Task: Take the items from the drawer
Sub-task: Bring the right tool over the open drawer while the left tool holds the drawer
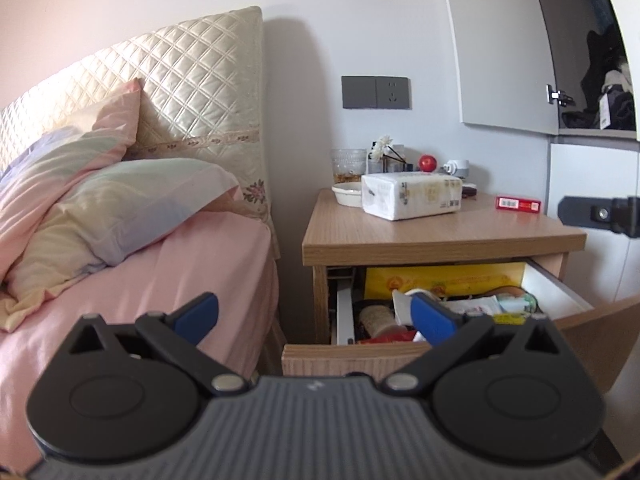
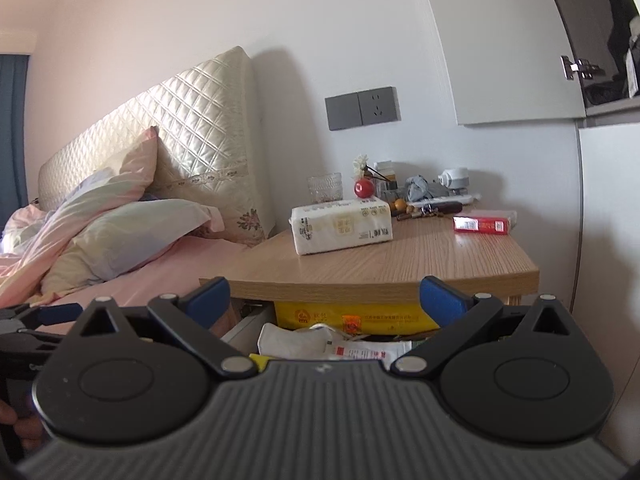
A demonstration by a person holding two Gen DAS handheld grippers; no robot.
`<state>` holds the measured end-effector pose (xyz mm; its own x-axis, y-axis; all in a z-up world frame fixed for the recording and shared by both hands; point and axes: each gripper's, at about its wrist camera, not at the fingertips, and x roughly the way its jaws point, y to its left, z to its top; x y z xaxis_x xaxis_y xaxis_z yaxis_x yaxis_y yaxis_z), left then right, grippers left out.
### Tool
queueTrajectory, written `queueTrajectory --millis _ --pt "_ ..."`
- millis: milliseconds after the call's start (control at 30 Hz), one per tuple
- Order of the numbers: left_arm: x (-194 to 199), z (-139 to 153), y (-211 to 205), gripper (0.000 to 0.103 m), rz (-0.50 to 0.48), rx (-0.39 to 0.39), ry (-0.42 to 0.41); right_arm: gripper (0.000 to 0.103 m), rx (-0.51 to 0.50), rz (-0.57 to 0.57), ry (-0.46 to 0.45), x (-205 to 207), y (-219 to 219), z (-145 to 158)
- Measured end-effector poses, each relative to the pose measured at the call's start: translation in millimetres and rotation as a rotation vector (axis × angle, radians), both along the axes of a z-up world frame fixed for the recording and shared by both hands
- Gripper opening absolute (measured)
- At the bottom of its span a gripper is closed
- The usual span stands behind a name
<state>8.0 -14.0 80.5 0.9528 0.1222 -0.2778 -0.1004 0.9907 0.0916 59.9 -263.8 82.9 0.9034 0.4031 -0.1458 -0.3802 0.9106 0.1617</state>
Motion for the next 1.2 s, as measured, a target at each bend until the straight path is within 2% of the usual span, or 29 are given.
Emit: queueTrajectory --millis 133,333,533,767,867,1000,1200 --pt "-1.3 8.7 -17.6 0.103 -0.054 0.022 0.003 0.103 -0.002 0.022 -0.033 12.2 1.0 6.8" --pt "0.2 14.7 -34.4 0.103 -0.094 0.015 0.021 0.103 0.023 0.018 -0.014 29.7 -6.6 4.4" --pt "3.8 23.3 -38.1 0.103 -0.079 -0.078 0.089 0.103 0.059 0.001 0.013 37.8 -14.1 -3.4" --pt "-4.5 31.5 -44.3 0.103 -0.076 -0.109 0.111 0.103 0.080 -0.021 0.024 39.6 -16.6 -6.3" --pt "-8.6 34.4 -47.6 0.103 -0.052 -0.105 0.126 0.103 0.079 -0.038 0.032 39.8 -17.8 -7.2" --pt "-16.6 42.4 -54.7 0.103 -0.070 -0.101 0.116 0.103 0.094 -0.060 0.044 40.5 -22.7 -8.7" --pt "-23.1 43.8 -68.1 0.103 -0.088 -0.084 0.144 0.103 0.122 -0.091 0.056 40.1 -33.0 -11.5"
